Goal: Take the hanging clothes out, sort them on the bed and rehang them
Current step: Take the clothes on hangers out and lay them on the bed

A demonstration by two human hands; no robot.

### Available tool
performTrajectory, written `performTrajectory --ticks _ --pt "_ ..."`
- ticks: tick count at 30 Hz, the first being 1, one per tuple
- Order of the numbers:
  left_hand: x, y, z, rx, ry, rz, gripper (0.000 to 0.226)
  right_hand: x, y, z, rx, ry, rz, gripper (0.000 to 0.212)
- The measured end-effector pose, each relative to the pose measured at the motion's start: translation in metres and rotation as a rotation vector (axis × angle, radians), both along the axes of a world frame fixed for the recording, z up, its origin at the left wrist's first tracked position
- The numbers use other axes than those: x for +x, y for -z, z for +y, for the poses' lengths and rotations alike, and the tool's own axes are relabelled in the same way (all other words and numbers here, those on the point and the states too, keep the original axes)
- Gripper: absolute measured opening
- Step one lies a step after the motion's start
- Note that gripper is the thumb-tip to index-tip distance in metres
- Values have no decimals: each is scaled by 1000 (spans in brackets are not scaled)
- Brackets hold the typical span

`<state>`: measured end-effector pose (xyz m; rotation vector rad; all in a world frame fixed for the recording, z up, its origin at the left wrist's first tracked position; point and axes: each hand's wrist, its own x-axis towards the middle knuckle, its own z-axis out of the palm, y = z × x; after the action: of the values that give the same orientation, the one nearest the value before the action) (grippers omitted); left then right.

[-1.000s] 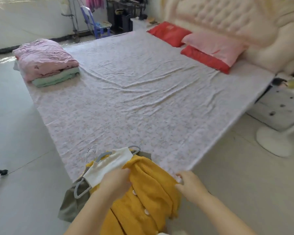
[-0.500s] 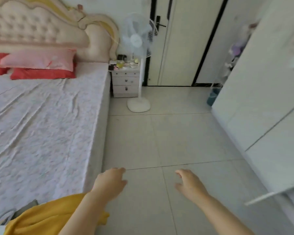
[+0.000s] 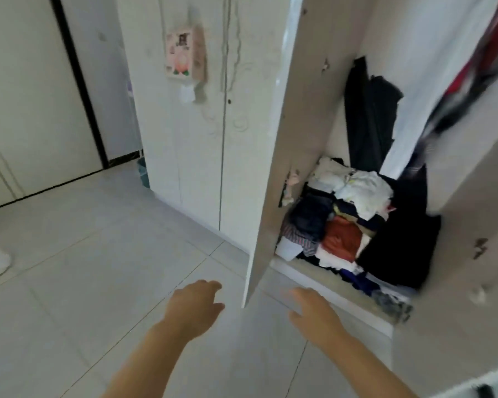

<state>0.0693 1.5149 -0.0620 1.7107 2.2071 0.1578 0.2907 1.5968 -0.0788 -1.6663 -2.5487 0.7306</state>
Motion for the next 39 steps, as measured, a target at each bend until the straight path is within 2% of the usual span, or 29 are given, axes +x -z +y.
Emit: performTrajectory --ticks 9,14,18,26,39 --pt "111 -25 185 139 403 -73 45 115 -21 112 108 333 -9 47" --pt "144 -45 284 224 548 -78 41 141 -49 184 210 475 66 45" --pt "161 -76 360 312 641 -53 49 150 -79 239 308 516 119 47" --pt "195 -142 480 545 625 -273 48 169 -152 353 543 482 254 48" --pt "245 -269 651 980 431 -294 46 220 -280 558 860 267 378 47"
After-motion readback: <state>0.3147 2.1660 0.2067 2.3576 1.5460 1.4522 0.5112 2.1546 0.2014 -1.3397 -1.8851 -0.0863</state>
